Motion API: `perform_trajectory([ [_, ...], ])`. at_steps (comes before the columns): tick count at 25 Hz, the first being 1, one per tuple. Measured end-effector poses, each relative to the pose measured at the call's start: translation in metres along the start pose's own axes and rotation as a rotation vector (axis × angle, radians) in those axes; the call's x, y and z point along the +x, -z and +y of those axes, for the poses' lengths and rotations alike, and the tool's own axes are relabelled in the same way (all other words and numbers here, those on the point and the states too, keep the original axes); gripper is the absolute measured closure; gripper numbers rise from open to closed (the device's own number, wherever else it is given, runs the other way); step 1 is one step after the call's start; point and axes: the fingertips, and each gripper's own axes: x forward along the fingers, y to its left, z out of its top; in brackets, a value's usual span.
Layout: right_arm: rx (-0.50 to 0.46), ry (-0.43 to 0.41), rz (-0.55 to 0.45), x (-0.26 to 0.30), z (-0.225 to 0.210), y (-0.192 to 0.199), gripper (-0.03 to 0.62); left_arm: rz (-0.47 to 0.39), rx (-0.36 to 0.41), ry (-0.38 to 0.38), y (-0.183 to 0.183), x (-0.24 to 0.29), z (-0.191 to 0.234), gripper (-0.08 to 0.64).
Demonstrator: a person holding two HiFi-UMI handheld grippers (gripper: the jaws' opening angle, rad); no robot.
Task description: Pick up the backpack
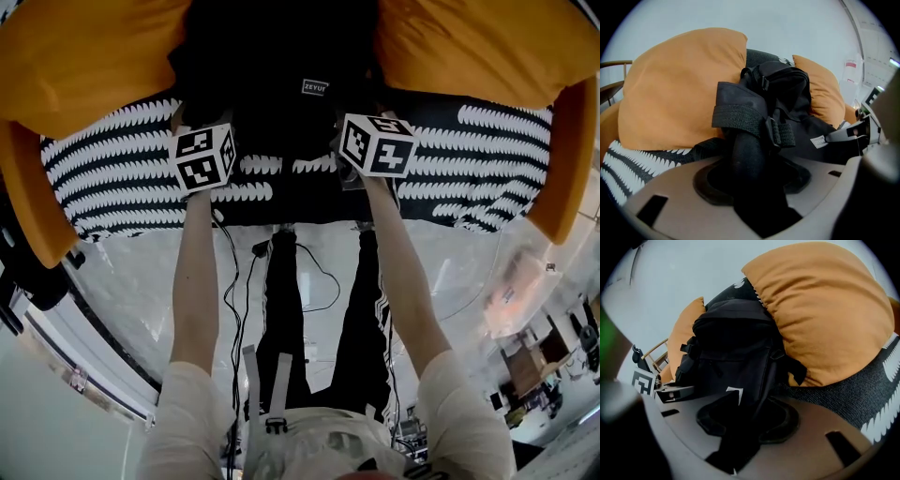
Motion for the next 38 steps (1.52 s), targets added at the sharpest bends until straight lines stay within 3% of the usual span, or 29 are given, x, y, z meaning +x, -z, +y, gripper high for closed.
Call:
perform_trajectory([
  [3, -0.039, 0.006, 0.007, -0.001, 0.002, 0.001, 0.468, 0.000, -0.037, 0.013, 0.001, -0.007, 0.003, 0.385],
  [5, -0.059, 0.020, 0.009, -0.002, 0.004, 0.002, 0.474, 0.000, -0.041, 0.009, 0.004, -0.012, 0.004, 0.400],
  [22, -0.124, 0.061, -0.010, -0.056, 0.028, -0.019, 0.503, -0.036, 0.011, -0.011, -0.020, -0.071, -0.015, 0.440],
  [33, -0.186, 0.078, -0.099, -0.128, 0.078, -0.087, 0.506, -0.123, 0.003, -0.021, -0.093, -0.145, -0.013, 0.445],
  [38, -0.212, 0.076, -0.173, -0.179, 0.110, -0.143, 0.506, -0.199, 0.033, -0.022, -0.162, -0.196, -0.015, 0.447],
])
